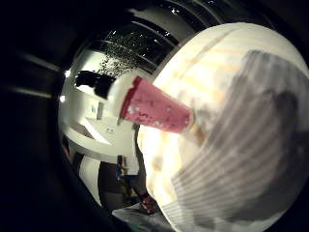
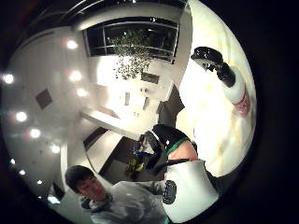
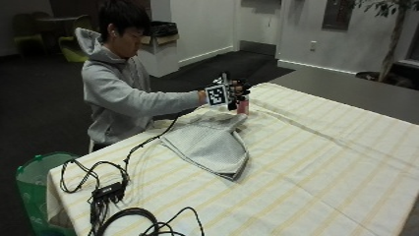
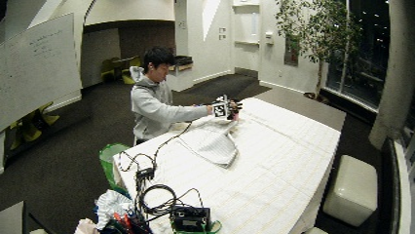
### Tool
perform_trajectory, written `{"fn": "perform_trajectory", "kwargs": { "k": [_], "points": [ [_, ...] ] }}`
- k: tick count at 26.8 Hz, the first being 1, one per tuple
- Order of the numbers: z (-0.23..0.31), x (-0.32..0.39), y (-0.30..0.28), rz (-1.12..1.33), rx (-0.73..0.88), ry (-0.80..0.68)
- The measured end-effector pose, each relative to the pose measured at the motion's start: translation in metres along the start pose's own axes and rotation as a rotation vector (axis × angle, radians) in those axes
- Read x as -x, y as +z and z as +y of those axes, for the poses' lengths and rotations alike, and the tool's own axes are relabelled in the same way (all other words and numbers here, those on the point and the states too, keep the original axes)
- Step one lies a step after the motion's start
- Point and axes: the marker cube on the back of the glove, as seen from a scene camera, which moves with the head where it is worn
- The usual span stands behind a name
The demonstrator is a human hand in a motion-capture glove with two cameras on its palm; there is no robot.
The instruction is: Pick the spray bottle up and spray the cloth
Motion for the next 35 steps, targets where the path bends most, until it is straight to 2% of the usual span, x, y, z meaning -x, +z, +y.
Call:
{"fn": "perform_trajectory", "kwargs": {
  "k": [16, 27, 31, 35],
  "points": [
    [0.073, 0.029, -0.071, 0.072, -0.067, -0.083],
    [0.115, 0.038, -0.064, 0.087, 0.024, -0.113],
    [0.133, 0.039, -0.086, 0.067, 0.143, -0.103],
    [0.113, 0.021, -0.111, 0.163, -0.051, -0.087]
  ]
}}
